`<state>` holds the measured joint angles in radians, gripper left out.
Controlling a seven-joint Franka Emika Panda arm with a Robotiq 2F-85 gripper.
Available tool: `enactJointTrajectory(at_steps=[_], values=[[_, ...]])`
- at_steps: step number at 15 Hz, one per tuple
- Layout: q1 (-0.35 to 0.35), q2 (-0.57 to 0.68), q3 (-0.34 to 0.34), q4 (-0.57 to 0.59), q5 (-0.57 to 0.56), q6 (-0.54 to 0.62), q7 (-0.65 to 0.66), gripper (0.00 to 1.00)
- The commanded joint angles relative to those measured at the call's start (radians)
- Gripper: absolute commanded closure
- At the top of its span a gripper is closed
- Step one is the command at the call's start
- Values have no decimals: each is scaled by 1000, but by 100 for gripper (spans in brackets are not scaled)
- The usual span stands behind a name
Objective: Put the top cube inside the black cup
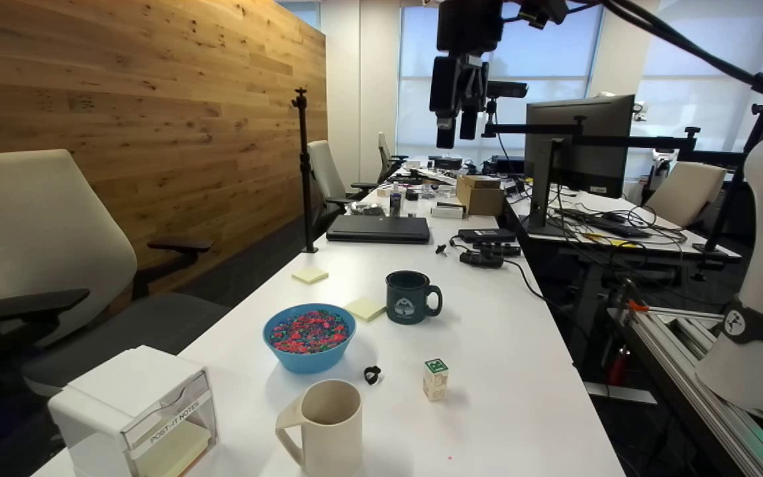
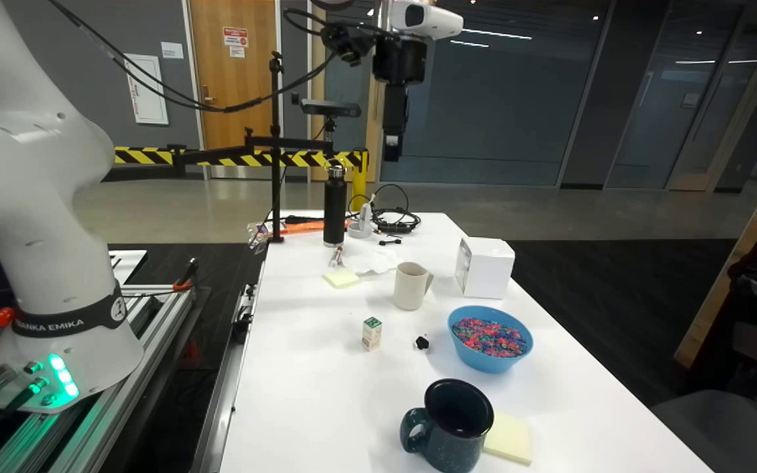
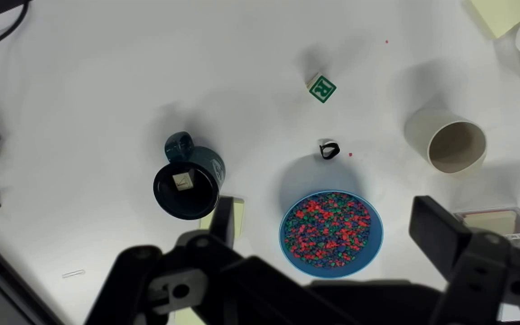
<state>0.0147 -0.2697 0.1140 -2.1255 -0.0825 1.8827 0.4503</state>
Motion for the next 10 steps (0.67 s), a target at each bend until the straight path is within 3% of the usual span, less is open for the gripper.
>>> enactJointTrajectory(at_steps=[1,10], values=[[-11,-13,-15,-2,13,17,2,0],[-20,-5,-60,-15,33,71,-44,0]])
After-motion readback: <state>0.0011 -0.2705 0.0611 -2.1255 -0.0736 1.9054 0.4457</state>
